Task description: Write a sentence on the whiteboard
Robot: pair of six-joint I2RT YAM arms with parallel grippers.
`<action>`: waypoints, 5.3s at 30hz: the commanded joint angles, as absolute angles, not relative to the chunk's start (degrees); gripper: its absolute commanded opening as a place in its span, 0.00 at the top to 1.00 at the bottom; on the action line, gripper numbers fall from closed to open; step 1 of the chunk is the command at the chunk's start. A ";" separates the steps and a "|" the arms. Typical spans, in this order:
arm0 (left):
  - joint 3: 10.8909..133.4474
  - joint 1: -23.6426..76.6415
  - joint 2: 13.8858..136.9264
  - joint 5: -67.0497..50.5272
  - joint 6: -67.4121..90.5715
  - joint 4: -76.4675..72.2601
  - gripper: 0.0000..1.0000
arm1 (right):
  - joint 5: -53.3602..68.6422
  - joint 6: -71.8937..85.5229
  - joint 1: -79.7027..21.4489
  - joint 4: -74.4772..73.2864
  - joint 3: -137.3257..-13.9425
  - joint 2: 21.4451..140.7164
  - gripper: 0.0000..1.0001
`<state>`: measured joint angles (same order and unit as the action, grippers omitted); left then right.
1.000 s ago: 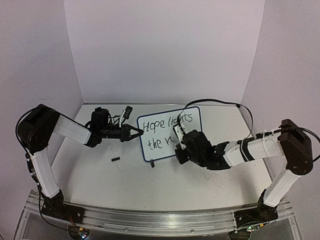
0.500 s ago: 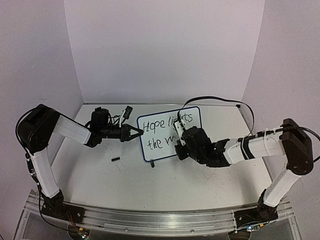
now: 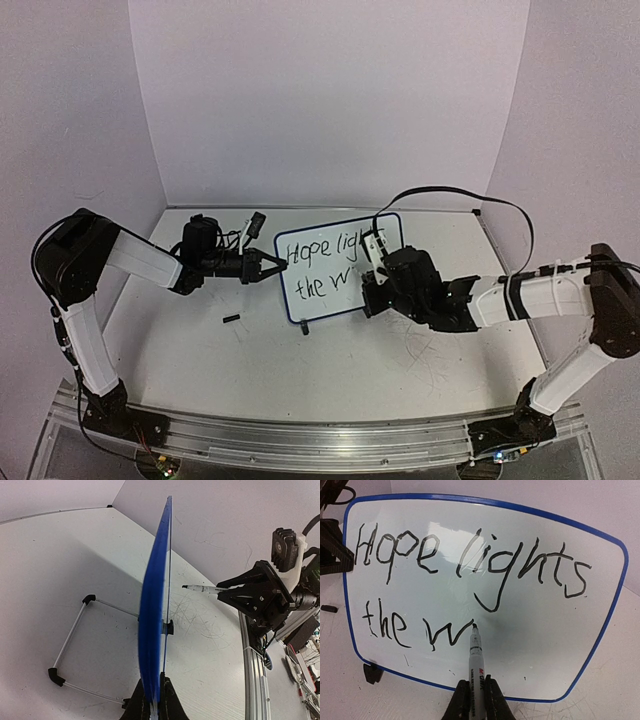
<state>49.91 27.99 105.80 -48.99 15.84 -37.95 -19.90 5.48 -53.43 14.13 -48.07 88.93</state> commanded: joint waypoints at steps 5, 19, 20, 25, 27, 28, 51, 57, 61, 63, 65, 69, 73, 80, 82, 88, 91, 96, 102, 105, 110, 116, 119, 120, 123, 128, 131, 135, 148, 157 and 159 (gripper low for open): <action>50.09 28.83 106.40 -46.17 11.60 -32.04 1.00 | -18.40 8.43 -52.37 16.26 -47.64 91.81 1.00; 49.91 28.83 106.24 -46.14 11.43 -31.96 1.00 | -22.83 9.29 -52.20 18.27 -48.37 92.71 1.00; 49.86 28.83 106.18 -46.08 11.43 -31.94 1.00 | -22.95 9.16 -52.16 18.29 -48.63 93.01 1.00; 49.86 28.83 106.13 -46.15 11.43 -31.99 1.00 | -22.90 8.84 -52.15 18.54 -49.08 93.44 1.00; 49.90 28.83 106.17 -46.17 11.43 -31.95 1.00 | -23.09 8.57 -52.20 18.77 -49.14 93.33 1.00; 49.94 28.83 106.17 -46.19 11.43 -31.94 1.00 | -23.06 8.42 -52.19 18.85 -49.21 93.26 1.00; 50.07 28.83 106.22 -46.19 11.43 -31.90 1.00 | -18.62 8.18 -53.42 14.34 -47.48 93.40 1.00; 50.29 28.83 106.44 -46.35 11.51 -31.88 1.00 | -22.24 9.26 -53.00 13.70 -47.64 93.26 1.00; 50.14 28.84 106.25 -46.23 11.51 -31.81 1.00 | -24.08 9.43 -52.62 14.11 -48.40 93.25 1.00; 50.12 28.83 106.19 -46.16 11.44 -31.79 1.00 | -24.80 9.26 -52.22 14.83 -48.60 92.93 1.00; 50.12 28.87 106.26 -46.18 11.43 -31.78 1.00 | -25.30 8.85 -51.89 15.56 -48.86 92.73 1.00; 50.21 28.84 106.38 -46.25 11.43 -31.74 1.00 | -25.74 8.09 -51.50 16.80 -49.57 92.65 1.00; 50.20 28.83 106.35 -46.24 11.34 -31.72 1.00 | -25.44 7.61 -51.33 17.54 -50.10 92.81 1.00; 50.27 28.83 106.43 -46.24 11.34 -31.73 1.00 | -24.79 6.60 -51.34 18.38 -50.50 92.38 1.00; 50.34 28.86 106.44 -46.33 11.34 -31.69 1.00 | -24.77 6.45 -51.35 18.48 -50.68 92.28 1.00; 50.26 28.83 106.27 -46.27 11.34 -31.66 1.00 | -23.93 7.40 -51.37 18.14 -49.93 92.71 1.00; 50.30 28.84 106.39 -46.25 11.34 -31.64 1.00 | -23.34 8.35 -51.41 17.36 -48.85 92.31 1.00; 50.38 28.83 106.52 -46.34 11.34 -31.64 1.00 | -22.00 10.11 -51.90 15.54 -46.67 91.83 1.00; 50.37 28.87 106.53 -46.33 11.34 -31.62 1.00 | -22.59 10.68 -52.11 14.51 -44.92 91.04 1.00; 50.37 28.83 106.58 -46.34 11.34 -31.62 1.00 | -23.88 10.65 -51.91 14.40 -45.30 90.13 1.00; 50.25 28.85 106.38 -46.27 11.35 -31.62 1.00 | -21.69 9.12 -51.85 16.80 -44.67 84.78 1.00; 50.19 28.91 106.18 -46.31 11.32 -31.60 1.00 | -20.12 9.03 -50.31 16.80 -45.53 86.39 1.00; 50.00 28.88 105.96 -46.21 11.25 -31.64 1.00 | -20.05 8.85 -50.09 17.40 -46.72 87.56 1.00; 49.97 28.88 106.03 -46.22 11.20 -31.64 1.00 | -20.09 8.76 -50.12 17.57 -47.05 87.87 1.00; 50.03 28.86 106.05 -46.20 11.25 -31.62 1.00 | -20.48 8.27 -50.04 17.75 -47.91 89.03 1.00; 49.98 28.85 106.02 -46.16 11.07 -31.54 1.00 | -20.39 7.65 -50.04 18.02 -47.90 89.84 1.00; 50.12 28.89 106.22 -46.23 11.16 -31.51 1.00 | -20.64 7.65 -50.01 18.02 -47.82 90.27 1.00; 50.25 28.94 106.23 -46.34 11.16 -31.55 1.00 | -20.55 7.68 -50.08 18.36 -47.79 91.33 1.00; 50.17 28.89 106.07 -46.25 11.16 -31.45 1.00 | -19.43 10.16 -50.22 16.64 -45.24 90.85 1.00; 50.23 28.92 106.08 -46.32 11.16 -31.44 1.00 | -19.09 10.37 -50.22 15.64 -44.38 90.81 1.00; 50.29 28.92 106.07 -46.31 11.16 -31.38 1.00 | -19.21 10.22 -50.22 15.31 -44.29 90.74 1.00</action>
<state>50.24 28.21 105.71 -48.86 15.04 -37.39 -19.29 9.60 -50.17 15.85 -44.84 90.85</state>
